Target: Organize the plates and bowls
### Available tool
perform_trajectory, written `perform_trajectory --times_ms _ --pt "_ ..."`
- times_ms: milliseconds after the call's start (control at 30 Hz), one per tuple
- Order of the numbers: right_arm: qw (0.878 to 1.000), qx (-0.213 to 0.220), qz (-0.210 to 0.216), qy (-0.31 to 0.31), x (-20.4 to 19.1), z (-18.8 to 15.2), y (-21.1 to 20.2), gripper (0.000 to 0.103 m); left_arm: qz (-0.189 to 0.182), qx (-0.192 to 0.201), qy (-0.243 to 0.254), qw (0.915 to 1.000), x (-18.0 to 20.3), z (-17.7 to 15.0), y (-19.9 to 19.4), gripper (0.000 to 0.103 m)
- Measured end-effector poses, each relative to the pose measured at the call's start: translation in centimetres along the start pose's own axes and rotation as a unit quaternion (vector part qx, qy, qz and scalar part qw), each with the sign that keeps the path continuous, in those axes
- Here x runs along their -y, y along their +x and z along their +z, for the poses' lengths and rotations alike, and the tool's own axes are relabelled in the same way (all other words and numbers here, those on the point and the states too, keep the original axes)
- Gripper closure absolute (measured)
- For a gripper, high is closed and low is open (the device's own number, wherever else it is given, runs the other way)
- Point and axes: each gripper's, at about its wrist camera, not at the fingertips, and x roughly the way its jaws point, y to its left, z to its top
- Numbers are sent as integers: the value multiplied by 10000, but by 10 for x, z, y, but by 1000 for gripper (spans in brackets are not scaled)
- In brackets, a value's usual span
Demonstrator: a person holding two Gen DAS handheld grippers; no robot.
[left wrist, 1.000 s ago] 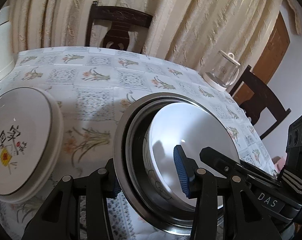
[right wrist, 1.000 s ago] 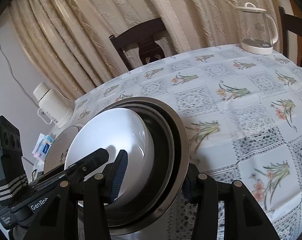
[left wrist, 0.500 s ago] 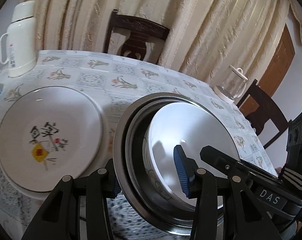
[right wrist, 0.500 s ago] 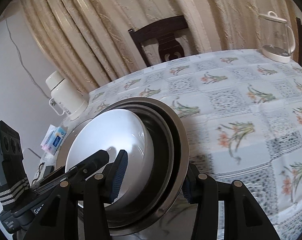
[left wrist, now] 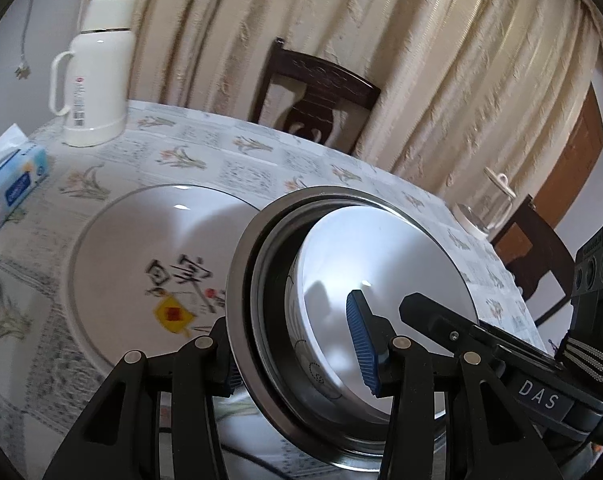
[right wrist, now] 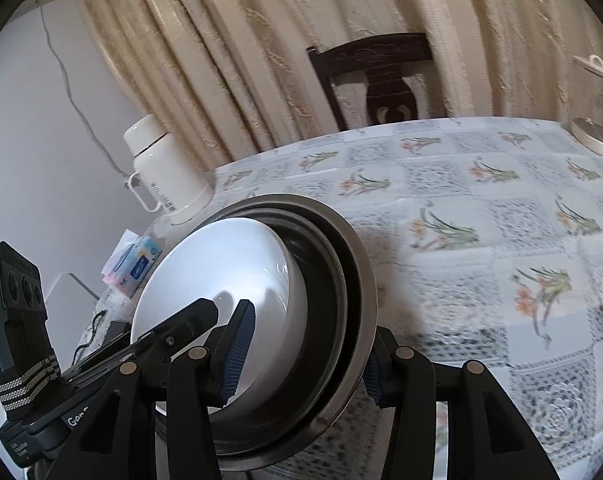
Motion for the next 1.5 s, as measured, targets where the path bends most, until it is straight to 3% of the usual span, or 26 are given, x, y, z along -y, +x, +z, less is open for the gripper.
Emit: perform_trajectory --times_ms 600,1233,1500 --pt "9978 -337 401 -396 -56 17 51 52 460 234 -468 9976 -71 25 -15 57" --pt "9964 -706 363 -293 -50 16 93 52 578 -54 -657 9961 -99 24 22 57" --pt "9963 -686 364 -370 -52 18 99 52 622 -7 -639 9960 -103 27 26 57"
